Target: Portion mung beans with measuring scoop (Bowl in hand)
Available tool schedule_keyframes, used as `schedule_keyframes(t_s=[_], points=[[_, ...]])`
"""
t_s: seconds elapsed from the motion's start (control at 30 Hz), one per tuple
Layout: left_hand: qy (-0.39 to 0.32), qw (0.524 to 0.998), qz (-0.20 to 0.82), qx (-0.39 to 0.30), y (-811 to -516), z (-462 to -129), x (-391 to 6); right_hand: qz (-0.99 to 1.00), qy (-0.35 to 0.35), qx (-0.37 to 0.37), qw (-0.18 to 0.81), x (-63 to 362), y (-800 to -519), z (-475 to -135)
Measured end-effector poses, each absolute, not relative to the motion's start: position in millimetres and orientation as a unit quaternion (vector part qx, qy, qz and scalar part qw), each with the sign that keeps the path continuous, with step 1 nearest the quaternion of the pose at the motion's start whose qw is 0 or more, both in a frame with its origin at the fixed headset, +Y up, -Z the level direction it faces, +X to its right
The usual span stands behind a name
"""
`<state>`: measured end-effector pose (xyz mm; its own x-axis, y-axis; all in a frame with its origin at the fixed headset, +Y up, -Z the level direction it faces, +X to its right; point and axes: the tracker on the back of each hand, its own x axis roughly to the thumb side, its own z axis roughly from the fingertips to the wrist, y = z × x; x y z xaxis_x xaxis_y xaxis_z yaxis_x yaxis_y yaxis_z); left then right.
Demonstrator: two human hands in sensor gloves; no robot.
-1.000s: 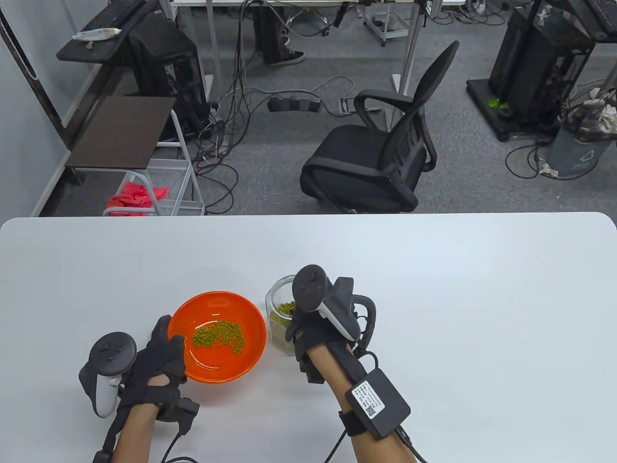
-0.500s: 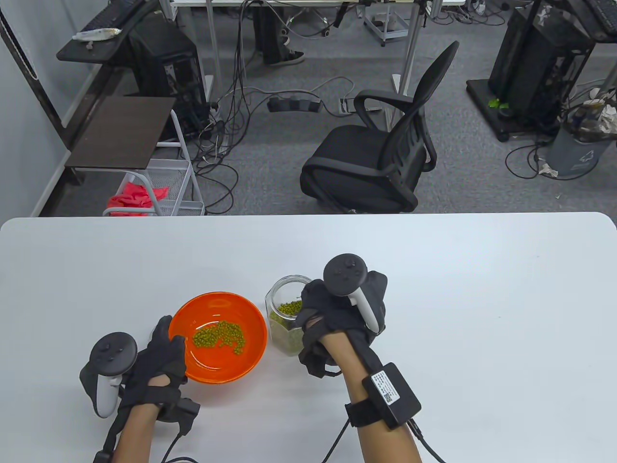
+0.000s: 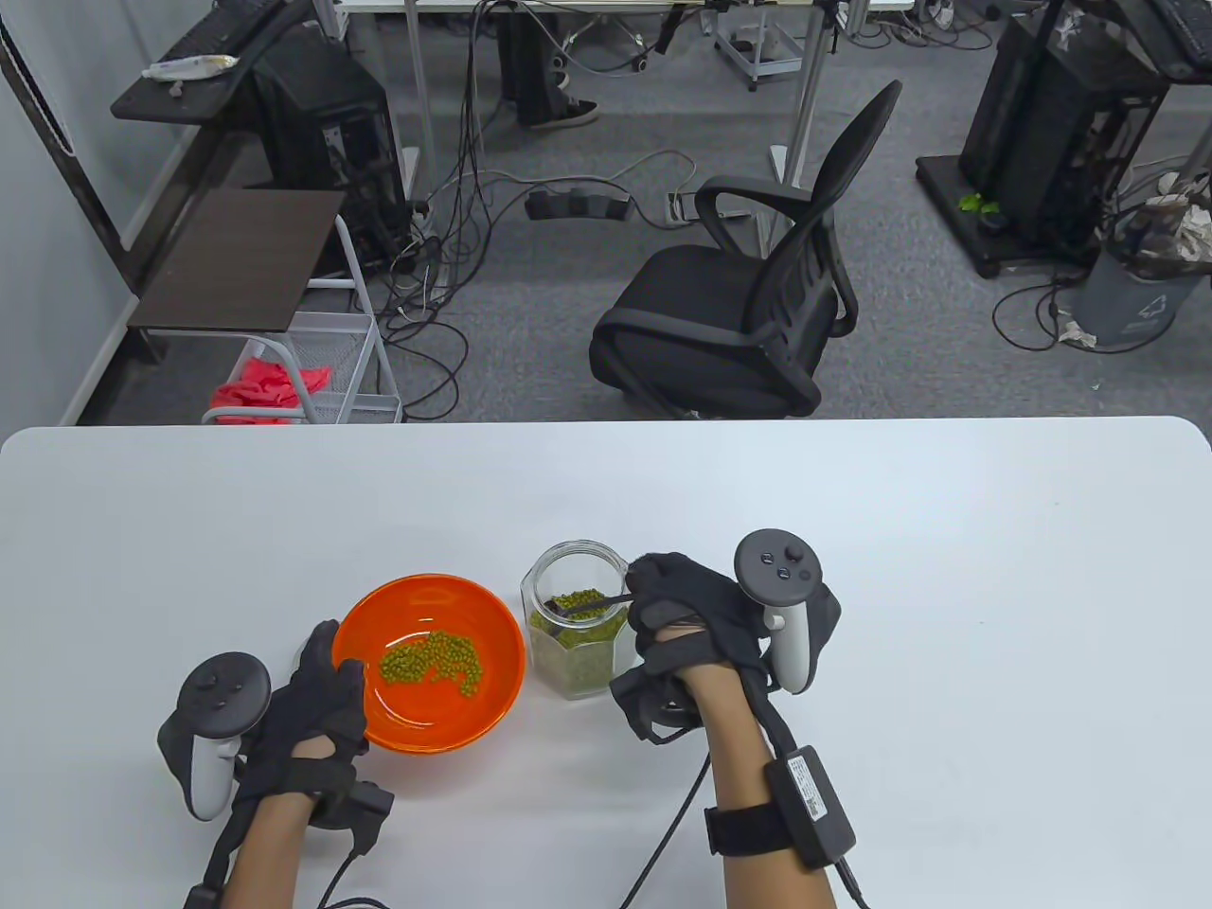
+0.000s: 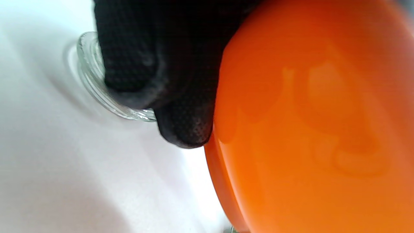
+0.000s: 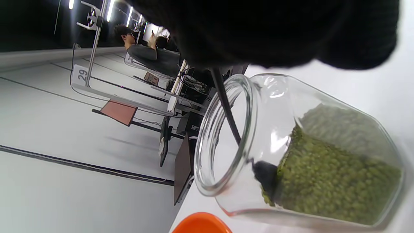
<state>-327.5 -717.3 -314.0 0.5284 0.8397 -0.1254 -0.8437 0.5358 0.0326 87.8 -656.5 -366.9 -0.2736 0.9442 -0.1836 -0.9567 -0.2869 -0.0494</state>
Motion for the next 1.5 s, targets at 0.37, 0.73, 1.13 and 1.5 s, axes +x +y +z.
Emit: schedule_keyframes(t_s=[0.37, 0.73, 1.13, 1.5], points=[[0.067, 0.875, 0.48, -0.018, -717.6, -313.8, -327.2, 0.753, 0.019, -0.103, 0.649, 102.8, -674.3, -354.1], [0.068, 0.876, 0.477, -0.021, -718.6, -313.9, -326.4, 0.729, 0.016, -0.109, 0.675, 112.8, -681.3, -345.5], [0.069, 0.876, 0.477, -0.02, -718.3, -313.9, -326.2, 0.723, 0.003, -0.12, 0.68, 127.6, -677.3, -339.7], [0.072, 0.876, 0.477, -0.02, -718.6, -313.9, -326.5, 0.703, -0.012, -0.105, 0.704, 139.1, -663.2, -331.7]])
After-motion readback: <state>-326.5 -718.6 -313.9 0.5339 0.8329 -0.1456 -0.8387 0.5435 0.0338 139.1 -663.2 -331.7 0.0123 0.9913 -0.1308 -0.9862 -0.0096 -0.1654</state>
